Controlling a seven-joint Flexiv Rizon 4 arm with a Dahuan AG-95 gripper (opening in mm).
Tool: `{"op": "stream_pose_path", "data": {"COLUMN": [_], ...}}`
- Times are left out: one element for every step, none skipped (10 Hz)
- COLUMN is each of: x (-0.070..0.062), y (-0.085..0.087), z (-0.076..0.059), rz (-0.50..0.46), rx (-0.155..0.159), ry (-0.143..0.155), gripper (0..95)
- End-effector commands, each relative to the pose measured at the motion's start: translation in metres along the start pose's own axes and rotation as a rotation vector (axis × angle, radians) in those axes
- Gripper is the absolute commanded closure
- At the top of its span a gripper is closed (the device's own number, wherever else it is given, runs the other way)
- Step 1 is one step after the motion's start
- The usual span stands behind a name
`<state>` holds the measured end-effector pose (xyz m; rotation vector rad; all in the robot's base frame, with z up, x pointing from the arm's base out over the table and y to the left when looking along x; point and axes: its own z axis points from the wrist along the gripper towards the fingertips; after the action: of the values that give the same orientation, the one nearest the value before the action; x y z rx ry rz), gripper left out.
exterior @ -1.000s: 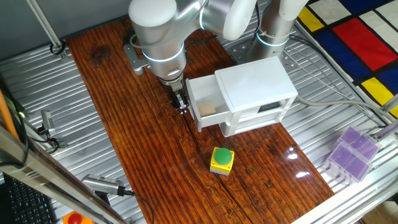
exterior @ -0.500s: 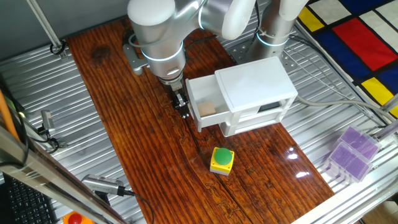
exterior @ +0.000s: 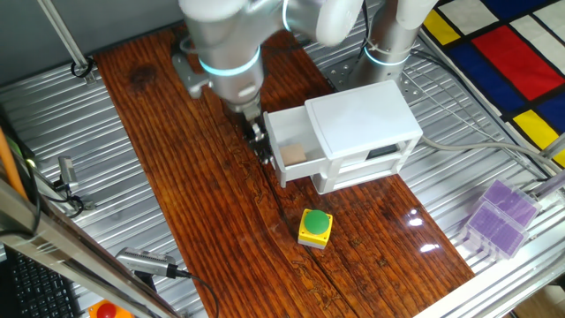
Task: Take something out of a drawer
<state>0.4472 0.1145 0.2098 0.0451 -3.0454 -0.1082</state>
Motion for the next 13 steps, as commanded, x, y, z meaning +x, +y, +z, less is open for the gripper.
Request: {"op": "stream_pose_path", "data": {"x": [0.007, 0.011, 0.013, 0.014, 0.015, 0.016, 0.017, 0.021, 0.027, 0.036, 0.041, 0.047, 0.048], "y": [-0.002, -0.001, 0.001, 0.001, 0.000, 0.001, 0.002, 0.003, 0.004, 0.005, 0.007, 0.011, 0.012], "z": [-0.013, -0.019, -0.022, -0.023, -0.022, -0.021, -0.017, -0.014, -0.011, -0.004, 0.000, 0.008, 0.010], "rz": [-0.007, 0.001, 0.012, 0.010, 0.006, 0.009, 0.008, 0.007, 0.007, 0.001, 0.007, 0.023, 0.027], "rx": [-0.004, -0.005, -0.017, -0.021, -0.022, -0.022, -0.026, -0.031, -0.030, -0.026, -0.024, -0.024, -0.023], "ry": [-0.002, 0.005, 0.009, 0.010, 0.010, 0.012, 0.018, 0.020, 0.020, 0.021, 0.021, 0.021, 0.021], "gripper": [19.0, 19.0, 19.0, 19.0, 19.0, 19.0, 19.0, 19.0, 19.0, 19.0, 19.0, 19.0, 19.0]}}
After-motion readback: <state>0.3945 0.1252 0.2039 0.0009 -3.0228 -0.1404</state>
